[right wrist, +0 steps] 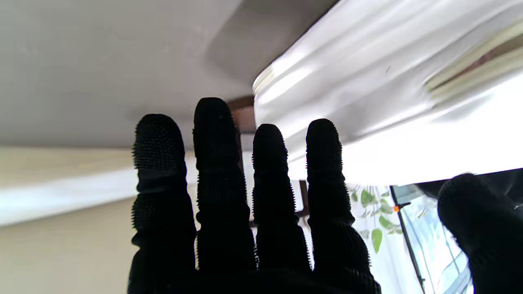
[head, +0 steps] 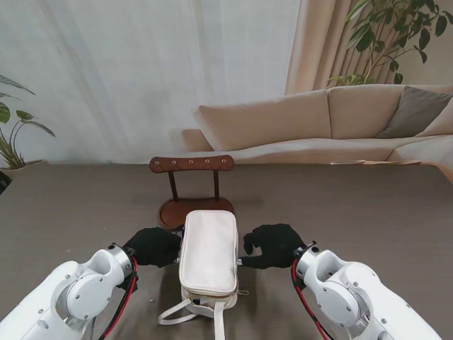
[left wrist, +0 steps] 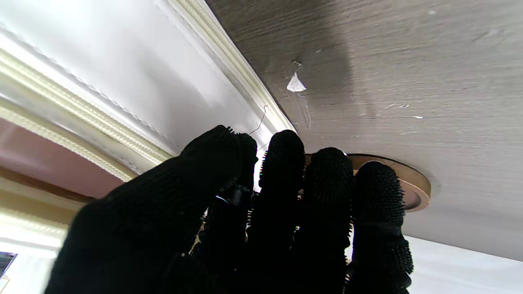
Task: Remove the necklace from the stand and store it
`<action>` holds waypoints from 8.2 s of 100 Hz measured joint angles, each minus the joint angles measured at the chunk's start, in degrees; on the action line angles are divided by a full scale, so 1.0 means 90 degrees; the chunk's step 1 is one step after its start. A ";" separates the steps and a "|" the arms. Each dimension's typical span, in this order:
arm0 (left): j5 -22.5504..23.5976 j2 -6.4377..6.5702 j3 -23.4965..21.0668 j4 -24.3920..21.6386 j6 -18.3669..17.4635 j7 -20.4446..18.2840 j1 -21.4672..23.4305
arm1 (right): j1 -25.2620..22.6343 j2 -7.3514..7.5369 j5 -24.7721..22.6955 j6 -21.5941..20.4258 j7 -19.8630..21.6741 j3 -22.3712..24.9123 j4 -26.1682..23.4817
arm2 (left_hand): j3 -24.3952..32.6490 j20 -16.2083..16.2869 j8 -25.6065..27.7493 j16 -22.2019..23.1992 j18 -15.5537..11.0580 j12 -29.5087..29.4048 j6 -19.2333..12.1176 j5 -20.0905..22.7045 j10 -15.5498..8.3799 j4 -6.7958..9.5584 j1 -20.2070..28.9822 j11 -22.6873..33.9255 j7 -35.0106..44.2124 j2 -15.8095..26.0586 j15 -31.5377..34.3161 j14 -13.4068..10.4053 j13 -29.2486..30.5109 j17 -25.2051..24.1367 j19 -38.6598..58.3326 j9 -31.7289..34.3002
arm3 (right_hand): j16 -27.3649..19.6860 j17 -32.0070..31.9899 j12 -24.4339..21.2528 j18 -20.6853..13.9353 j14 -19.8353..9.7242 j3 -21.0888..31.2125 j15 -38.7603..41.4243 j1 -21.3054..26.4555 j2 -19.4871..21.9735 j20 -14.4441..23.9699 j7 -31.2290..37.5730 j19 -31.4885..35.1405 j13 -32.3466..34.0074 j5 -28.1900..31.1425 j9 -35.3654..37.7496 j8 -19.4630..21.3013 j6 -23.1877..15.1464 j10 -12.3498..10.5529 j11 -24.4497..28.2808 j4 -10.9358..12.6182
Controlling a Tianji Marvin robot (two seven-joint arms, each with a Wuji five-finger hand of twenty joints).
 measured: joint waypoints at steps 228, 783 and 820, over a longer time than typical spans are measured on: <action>0.0444 0.0050 -0.1442 -0.1650 0.0174 -0.0629 0.1722 | 0.2358 0.0005 0.0139 0.0532 0.0604 -0.2556 0.0464 | -0.0001 -0.0008 0.0112 -0.0010 -0.0013 0.0000 -0.0160 -0.0241 -0.0020 0.0000 0.0002 -0.0012 -0.0155 0.0046 -0.0110 0.0060 -0.0007 -0.0074 -0.0072 -0.0003 | -0.1317 -0.0072 -0.1404 -0.0240 -0.0094 0.0501 -0.2248 0.0339 -0.0705 -0.0665 -0.1008 -0.1068 -0.1975 -0.2619 -0.2094 -0.0951 -0.0571 -0.0530 -0.1387 0.0005; 0.0077 0.0043 0.0539 -0.2314 0.1852 0.0087 0.2395 | 0.5002 -0.0762 0.1912 0.2644 0.0946 -0.4886 0.2705 | -0.0112 -0.0003 -0.0066 -0.0066 -0.0098 -0.0175 -0.0480 0.0189 -0.0250 -0.0139 -0.0084 -0.0037 -0.0246 -0.0069 -0.0238 0.0075 -0.0013 -0.0091 -0.0172 0.0467 | -0.0672 -0.0063 -0.0953 -0.0243 -0.0147 0.0527 -0.1024 0.0237 -0.0330 -0.0666 -0.0462 -0.0680 -0.0653 -0.1872 -0.0751 -0.0583 0.0431 -0.0221 -0.0664 0.0055; 0.0772 -0.0094 0.0738 -0.2149 0.2276 0.0749 0.2435 | 0.4904 -0.0674 0.2045 0.2611 0.1109 -0.4633 0.2685 | -0.0117 -0.0003 -0.0110 -0.0067 -0.0098 -0.0251 -0.1048 0.0264 -0.0535 -0.0255 -0.0343 0.0025 -0.0264 -0.0149 -0.0221 0.0075 0.0019 0.0013 -0.0172 0.0604 | -0.0375 -0.0029 -0.0807 -0.0243 -0.0249 0.1002 -0.0590 0.0346 -0.0336 -0.0578 -0.0462 -0.0309 -0.0058 -0.1435 -0.0291 -0.0292 0.0441 -0.0221 -0.0765 0.0055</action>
